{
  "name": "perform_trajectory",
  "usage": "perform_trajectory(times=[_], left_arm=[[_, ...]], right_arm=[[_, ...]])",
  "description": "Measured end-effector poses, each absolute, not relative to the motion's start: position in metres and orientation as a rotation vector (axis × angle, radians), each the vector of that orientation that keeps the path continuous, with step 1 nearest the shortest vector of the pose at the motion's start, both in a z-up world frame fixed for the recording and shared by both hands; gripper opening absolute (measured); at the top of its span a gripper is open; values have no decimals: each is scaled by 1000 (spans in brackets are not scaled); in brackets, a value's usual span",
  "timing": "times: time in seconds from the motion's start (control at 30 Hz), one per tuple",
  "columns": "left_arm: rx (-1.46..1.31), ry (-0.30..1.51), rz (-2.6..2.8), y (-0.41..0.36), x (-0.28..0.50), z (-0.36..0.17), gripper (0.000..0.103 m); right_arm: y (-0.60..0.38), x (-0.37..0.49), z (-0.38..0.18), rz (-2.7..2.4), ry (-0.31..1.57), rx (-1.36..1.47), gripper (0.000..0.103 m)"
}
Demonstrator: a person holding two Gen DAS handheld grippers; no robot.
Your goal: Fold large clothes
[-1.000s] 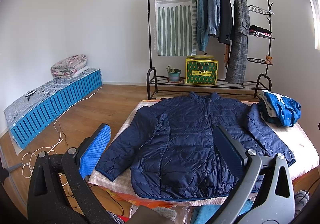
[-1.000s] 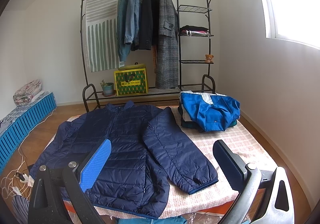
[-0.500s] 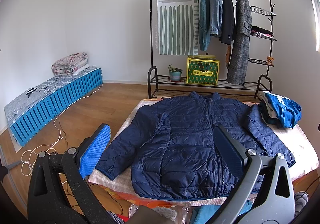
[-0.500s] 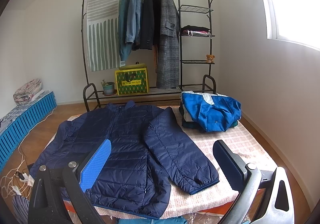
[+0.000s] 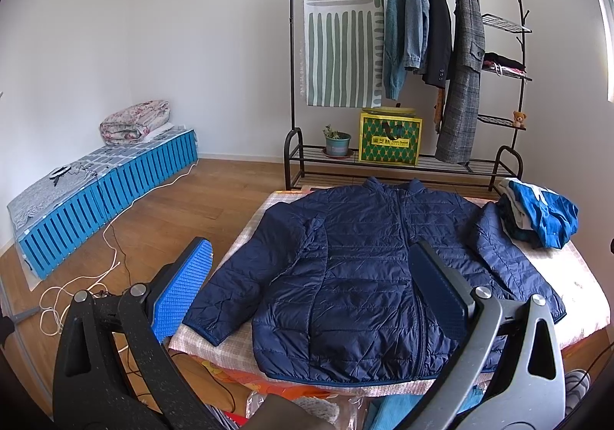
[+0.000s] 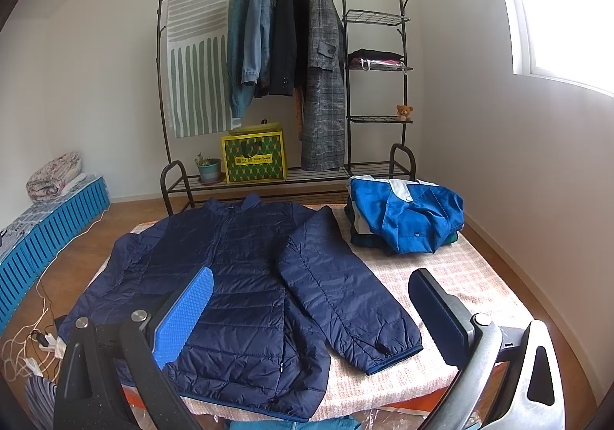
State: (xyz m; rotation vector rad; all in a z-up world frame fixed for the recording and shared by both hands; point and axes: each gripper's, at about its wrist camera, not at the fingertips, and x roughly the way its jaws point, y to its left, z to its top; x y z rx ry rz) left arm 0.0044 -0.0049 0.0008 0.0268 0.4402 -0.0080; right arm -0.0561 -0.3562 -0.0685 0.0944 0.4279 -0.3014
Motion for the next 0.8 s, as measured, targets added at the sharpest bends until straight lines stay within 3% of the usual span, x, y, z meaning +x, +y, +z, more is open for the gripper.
perform_trajectory(times=[0.8], left_arm=[[-7, 453, 41, 24, 12, -8, 103]], right_arm=[[-325, -28, -66, -250, 443, 66, 103]])
